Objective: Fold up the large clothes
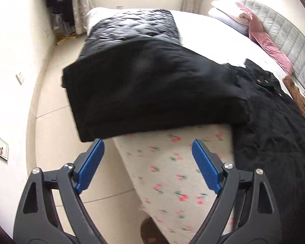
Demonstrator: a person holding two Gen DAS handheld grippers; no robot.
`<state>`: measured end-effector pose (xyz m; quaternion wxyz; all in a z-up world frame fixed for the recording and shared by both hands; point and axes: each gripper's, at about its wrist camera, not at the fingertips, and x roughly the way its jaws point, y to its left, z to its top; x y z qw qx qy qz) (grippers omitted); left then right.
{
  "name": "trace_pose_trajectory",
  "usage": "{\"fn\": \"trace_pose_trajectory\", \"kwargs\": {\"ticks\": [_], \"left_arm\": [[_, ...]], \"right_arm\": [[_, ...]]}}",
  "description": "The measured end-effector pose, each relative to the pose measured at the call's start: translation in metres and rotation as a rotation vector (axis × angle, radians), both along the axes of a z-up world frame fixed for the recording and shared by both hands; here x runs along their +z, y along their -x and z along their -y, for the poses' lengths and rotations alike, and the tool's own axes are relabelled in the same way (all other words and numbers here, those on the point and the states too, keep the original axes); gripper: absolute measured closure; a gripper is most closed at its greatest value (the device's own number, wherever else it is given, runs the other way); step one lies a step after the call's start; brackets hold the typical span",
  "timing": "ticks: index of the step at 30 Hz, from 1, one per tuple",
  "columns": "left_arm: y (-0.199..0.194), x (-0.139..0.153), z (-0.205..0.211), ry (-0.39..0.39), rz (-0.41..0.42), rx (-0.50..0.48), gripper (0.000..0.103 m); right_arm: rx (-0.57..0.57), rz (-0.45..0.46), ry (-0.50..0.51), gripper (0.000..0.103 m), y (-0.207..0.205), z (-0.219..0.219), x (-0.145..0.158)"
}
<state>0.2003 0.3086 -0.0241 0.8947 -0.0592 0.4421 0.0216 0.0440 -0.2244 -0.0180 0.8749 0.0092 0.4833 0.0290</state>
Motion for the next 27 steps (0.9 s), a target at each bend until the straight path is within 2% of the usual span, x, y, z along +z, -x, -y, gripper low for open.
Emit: {"fn": "trace_pose_trajectory", "kwargs": {"ticks": [3, 7, 9, 13, 16, 18, 19, 20, 22, 24, 27], "left_arm": [[-0.008, -0.017, -0.062, 0.078, 0.018, 0.083, 0.015], [-0.018, -0.047, -0.123, 0.292, 0.041, 0.176, 0.015], [-0.022, -0.066, -0.140, 0.397, 0.063, 0.193, 0.015], [-0.038, -0.107, -0.158, 0.552, 0.064, 0.231, 0.015], [-0.044, -0.134, -0.168, 0.725, 0.057, 0.273, 0.015], [-0.045, -0.141, -0.169, 0.829, 0.079, 0.273, 0.026], [-0.045, -0.140, -0.167, 0.863, 0.091, 0.264, 0.052], [-0.044, -0.136, -0.166, 0.857, 0.080, 0.279, 0.069], [-0.040, -0.120, -0.165, 0.809, 0.080, 0.283, 0.084], [-0.031, -0.091, -0.168, 0.775, 0.140, 0.296, 0.088], [-0.010, -0.029, -0.173, 0.783, 0.287, 0.285, 0.095]], "right_arm": [[-0.004, 0.000, 0.022, 0.020, 0.000, 0.000, -0.003], [-0.022, 0.018, 0.055, 0.020, -0.001, -0.005, -0.001], [-0.020, 0.024, 0.068, 0.020, -0.001, -0.008, -0.001], [-0.006, 0.009, 0.079, 0.020, -0.005, -0.014, -0.005], [0.008, -0.007, 0.085, 0.020, -0.007, -0.018, -0.010], [0.015, -0.019, 0.093, 0.020, -0.009, -0.021, -0.014], [0.016, -0.025, 0.095, 0.020, -0.009, -0.022, -0.015], [0.016, -0.030, 0.094, 0.020, -0.010, -0.022, -0.016], [0.018, -0.032, 0.089, 0.020, -0.010, -0.022, -0.017], [0.016, -0.022, 0.084, 0.020, -0.009, -0.020, -0.015], [0.007, -0.002, 0.081, 0.020, -0.006, -0.018, -0.011]]}}
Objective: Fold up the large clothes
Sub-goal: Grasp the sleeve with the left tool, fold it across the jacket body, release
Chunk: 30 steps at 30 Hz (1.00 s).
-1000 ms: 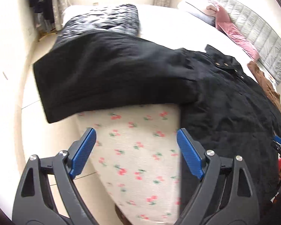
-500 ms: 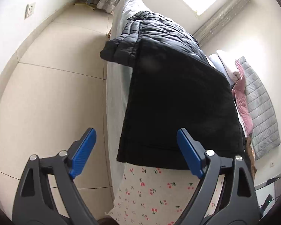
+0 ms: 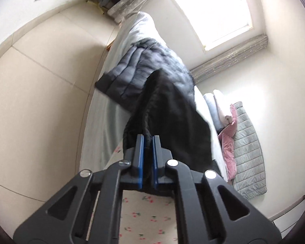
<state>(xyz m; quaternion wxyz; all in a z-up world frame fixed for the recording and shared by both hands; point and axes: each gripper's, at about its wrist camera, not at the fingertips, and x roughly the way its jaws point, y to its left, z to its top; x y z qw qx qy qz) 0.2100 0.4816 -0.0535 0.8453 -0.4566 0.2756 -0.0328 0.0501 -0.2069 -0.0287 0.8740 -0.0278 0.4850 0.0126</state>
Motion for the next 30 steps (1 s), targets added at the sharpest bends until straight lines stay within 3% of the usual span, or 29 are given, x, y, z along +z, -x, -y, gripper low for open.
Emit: {"fn": "trace_pose_trajectory", "kwargs": {"ticks": [3, 7, 14, 21, 25, 28, 30], "left_arm": [[0.013, 0.065, 0.010, -0.036, 0.122, -0.003, 0.095], [0.009, 0.144, 0.053, -0.145, 0.233, -0.083, 0.095], [-0.017, 0.233, 0.175, -0.228, 0.355, -0.295, 0.096], [-0.036, 0.261, 0.324, -0.262, 0.381, -0.519, 0.096], [-0.051, 0.253, 0.404, -0.285, 0.337, -0.619, 0.096], [-0.058, 0.242, 0.451, -0.342, 0.308, -0.683, 0.095], [-0.060, 0.236, 0.474, -0.332, 0.294, -0.788, 0.094]], "right_arm": [[-0.002, 0.015, -0.017, 0.020, 0.002, 0.003, 0.004], [-0.013, 0.025, -0.046, 0.020, 0.000, 0.008, 0.008], [-0.022, 0.039, -0.097, 0.020, -0.001, 0.015, 0.013], [-0.071, 0.049, -0.234, 0.020, -0.008, 0.042, 0.015], [-0.132, 0.053, -0.332, 0.020, -0.012, 0.065, 0.013], [-0.178, 0.078, -0.326, 0.020, -0.014, 0.077, 0.011], [-0.201, 0.074, -0.329, 0.020, -0.017, 0.085, 0.008]]}}
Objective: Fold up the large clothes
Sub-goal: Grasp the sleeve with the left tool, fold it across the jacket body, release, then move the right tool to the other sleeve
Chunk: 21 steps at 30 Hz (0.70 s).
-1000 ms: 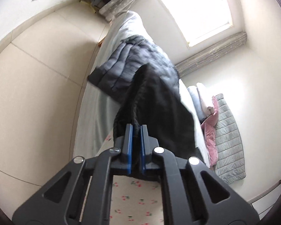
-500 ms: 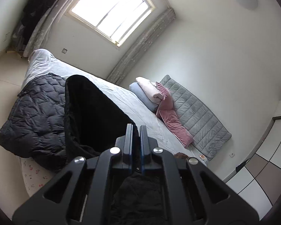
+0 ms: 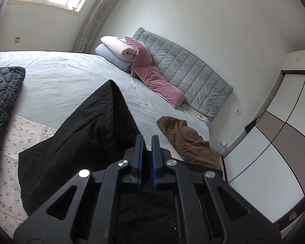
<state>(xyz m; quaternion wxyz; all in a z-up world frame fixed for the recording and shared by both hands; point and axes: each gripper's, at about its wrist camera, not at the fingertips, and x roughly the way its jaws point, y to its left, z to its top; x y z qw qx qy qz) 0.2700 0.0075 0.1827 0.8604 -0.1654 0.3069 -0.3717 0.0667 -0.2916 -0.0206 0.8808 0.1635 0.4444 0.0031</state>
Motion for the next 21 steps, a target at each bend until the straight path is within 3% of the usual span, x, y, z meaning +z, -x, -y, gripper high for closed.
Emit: {"fn": "trace_pose_trajectory", "kwargs": {"ticks": [2, 4, 5, 8, 14, 17, 21], "left_arm": [[0.003, 0.000, 0.012, -0.027, -0.023, -0.049, 0.065], [0.011, 0.003, 0.008, -0.068, 0.031, -0.028, 0.040], [0.011, 0.003, 0.000, -0.089, 0.064, -0.006, 0.036], [0.006, -0.008, -0.026, -0.169, 0.069, 0.055, 0.036], [-0.014, -0.068, -0.098, -0.318, -0.009, 0.173, 0.038], [-0.026, -0.104, -0.121, -0.354, -0.085, 0.204, 0.056], [-0.041, -0.149, -0.136, -0.341, -0.187, 0.199, 0.081]], "right_arm": [[-0.011, -0.002, -0.035, 0.020, -0.001, 0.007, -0.003], [-0.019, 0.000, -0.070, 0.020, -0.002, 0.014, -0.004], [-0.024, 0.002, -0.079, 0.020, -0.003, 0.016, -0.004], [-0.028, 0.000, -0.106, 0.020, -0.004, 0.018, -0.006], [0.047, -0.025, -0.209, 0.020, -0.010, 0.007, -0.004], [0.065, -0.071, -0.291, 0.020, -0.031, 0.000, -0.005], [0.089, -0.102, -0.311, 0.023, -0.074, -0.020, -0.011]]}}
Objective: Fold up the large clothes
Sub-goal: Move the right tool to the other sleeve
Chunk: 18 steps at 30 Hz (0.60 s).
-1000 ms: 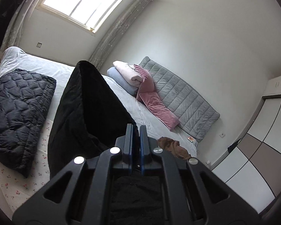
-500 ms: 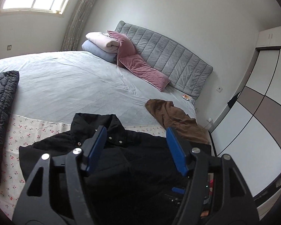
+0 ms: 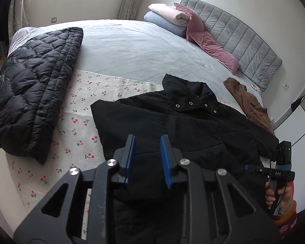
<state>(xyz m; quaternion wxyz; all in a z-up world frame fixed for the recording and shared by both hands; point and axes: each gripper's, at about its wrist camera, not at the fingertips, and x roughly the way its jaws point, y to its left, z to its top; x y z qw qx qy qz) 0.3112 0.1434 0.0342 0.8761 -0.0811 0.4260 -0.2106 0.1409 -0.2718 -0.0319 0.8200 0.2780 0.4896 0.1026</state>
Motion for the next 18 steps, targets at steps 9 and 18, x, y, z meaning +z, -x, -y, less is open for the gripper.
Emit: {"fn": "trace_pose_trajectory", "kwargs": {"ticks": [9, 18], "left_arm": [[-0.002, -0.069, 0.029, -0.059, -0.055, -0.099, 0.088], [0.018, -0.091, 0.029, -0.073, -0.123, -0.161, 0.086]], "right_arm": [[-0.061, 0.000, -0.023, 0.093, -0.060, -0.028, -0.030], [-0.069, 0.085, 0.158, 0.090, -0.035, -0.021, -0.008]]}}
